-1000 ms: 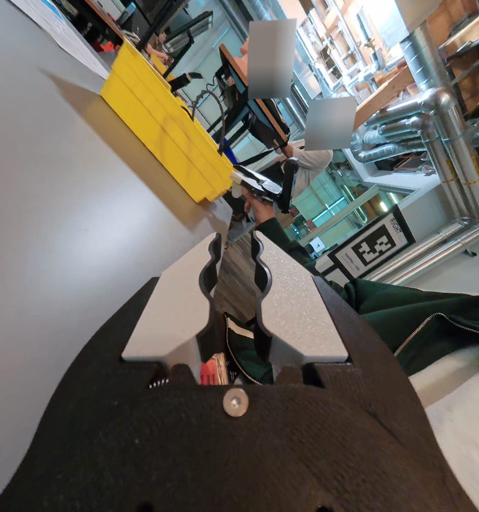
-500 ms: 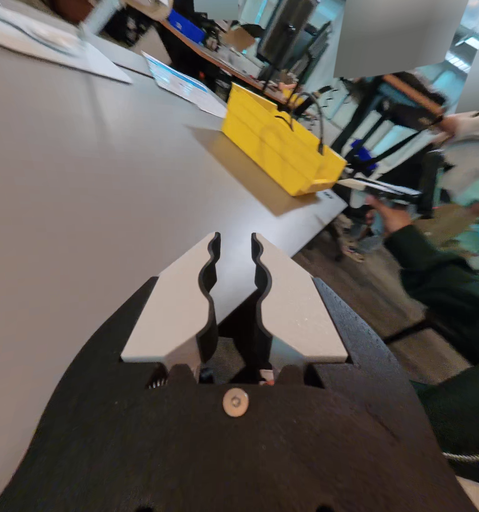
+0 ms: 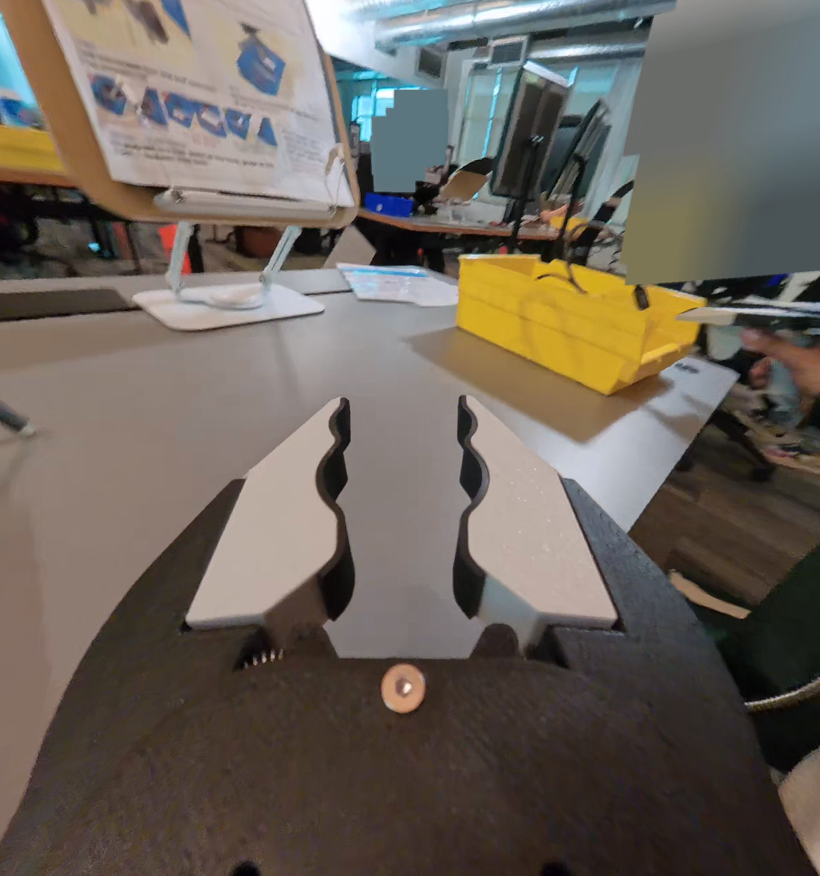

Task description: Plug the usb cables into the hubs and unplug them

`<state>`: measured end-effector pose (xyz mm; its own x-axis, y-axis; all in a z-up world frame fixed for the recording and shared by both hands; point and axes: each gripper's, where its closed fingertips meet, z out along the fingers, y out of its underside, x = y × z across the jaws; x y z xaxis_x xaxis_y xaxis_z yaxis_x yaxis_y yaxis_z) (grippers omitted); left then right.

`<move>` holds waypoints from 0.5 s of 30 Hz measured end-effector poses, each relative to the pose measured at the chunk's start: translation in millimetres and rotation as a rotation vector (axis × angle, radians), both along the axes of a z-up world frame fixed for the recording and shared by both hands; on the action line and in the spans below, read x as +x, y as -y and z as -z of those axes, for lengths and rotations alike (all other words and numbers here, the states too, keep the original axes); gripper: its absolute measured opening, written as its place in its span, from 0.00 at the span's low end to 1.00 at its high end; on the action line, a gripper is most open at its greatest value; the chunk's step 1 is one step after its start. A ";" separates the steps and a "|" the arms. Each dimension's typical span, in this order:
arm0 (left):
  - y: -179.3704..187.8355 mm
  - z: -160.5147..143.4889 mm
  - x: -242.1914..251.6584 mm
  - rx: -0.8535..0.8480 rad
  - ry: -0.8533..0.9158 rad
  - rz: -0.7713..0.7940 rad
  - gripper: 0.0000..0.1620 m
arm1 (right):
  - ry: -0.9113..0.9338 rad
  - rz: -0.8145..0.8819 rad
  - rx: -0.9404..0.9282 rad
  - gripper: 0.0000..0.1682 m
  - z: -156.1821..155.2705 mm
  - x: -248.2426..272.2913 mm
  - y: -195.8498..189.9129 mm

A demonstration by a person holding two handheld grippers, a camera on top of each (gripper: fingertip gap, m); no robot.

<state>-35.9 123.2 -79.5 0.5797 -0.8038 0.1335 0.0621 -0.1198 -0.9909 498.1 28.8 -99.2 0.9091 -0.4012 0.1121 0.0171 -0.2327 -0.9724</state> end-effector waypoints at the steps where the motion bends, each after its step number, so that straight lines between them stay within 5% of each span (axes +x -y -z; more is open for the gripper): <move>1: -3.6 -6.9 8.5 -0.008 0.039 0.036 0.30 | -0.031 0.001 0.018 0.59 -3.7 6.5 -11.0; 6: -27.6 -14.5 37.2 -0.077 0.101 0.128 0.36 | -0.210 -0.005 -0.150 0.61 24.8 33.5 -61.3; 9: -41.5 -2.2 48.1 -0.097 0.046 0.143 0.33 | -0.353 -0.083 -0.197 0.44 40.5 27.5 -75.7; 11: -43.1 9.1 53.3 -0.146 0.016 0.165 0.33 | -0.391 -0.136 -0.268 0.22 57.0 24.2 -78.7; 15: -41.1 11.9 52.6 -0.167 0.021 0.165 0.32 | -0.496 -0.139 -0.184 0.06 55.1 23.8 -78.5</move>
